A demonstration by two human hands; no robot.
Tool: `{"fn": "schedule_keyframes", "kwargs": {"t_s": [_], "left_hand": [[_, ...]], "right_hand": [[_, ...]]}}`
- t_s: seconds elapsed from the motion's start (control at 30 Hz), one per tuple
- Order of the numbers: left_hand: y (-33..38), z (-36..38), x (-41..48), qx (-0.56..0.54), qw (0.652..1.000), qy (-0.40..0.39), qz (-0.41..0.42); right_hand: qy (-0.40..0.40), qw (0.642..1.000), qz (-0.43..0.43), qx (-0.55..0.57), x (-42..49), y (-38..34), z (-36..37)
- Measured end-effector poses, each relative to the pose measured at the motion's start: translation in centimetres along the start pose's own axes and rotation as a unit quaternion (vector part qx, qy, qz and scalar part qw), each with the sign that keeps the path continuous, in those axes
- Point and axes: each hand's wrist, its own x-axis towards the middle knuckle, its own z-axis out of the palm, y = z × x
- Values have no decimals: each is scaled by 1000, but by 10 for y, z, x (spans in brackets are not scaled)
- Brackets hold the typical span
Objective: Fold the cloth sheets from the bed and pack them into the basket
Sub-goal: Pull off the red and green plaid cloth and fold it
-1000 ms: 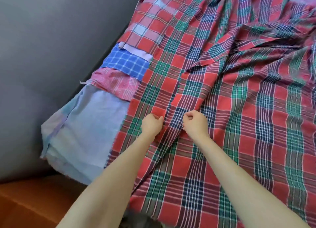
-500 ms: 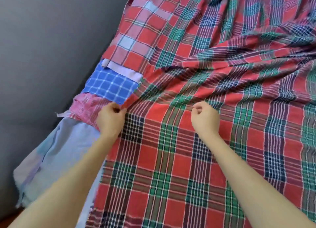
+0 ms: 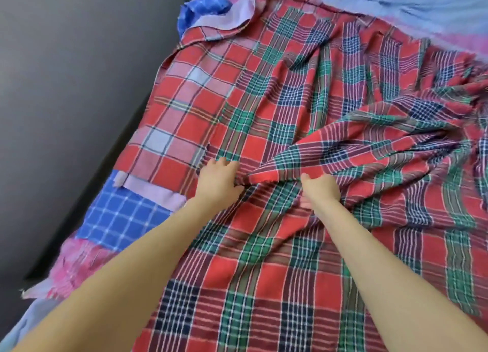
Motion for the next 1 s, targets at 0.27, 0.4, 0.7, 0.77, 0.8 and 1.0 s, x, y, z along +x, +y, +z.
{"fn": "schedule_keyframes", "kwargs": {"t_s": [0.27, 0.4, 0.7, 0.77, 0.8, 1.0], "left_hand": [[37, 1, 71, 29, 991, -64, 115], [30, -17, 89, -118, 992, 37, 30], [-31, -35, 125, -109, 970, 53, -209], [-50, -32, 128, -115, 965, 44, -232], [-55, -29, 130, -114, 966, 34, -231], [-45, -31, 151, 13, 985, 151, -85]], "right_hand": [[-32, 849, 289, 440, 103, -8, -24], [77, 924, 128, 353, 113, -62, -60], [-26, 945, -315, 86, 127, -273, 14], [-149, 925, -331, 111, 120, -272, 36], [-179, 918, -340, 101, 117, -267, 41], [9, 956, -292, -10, 127, -179, 13]]}}
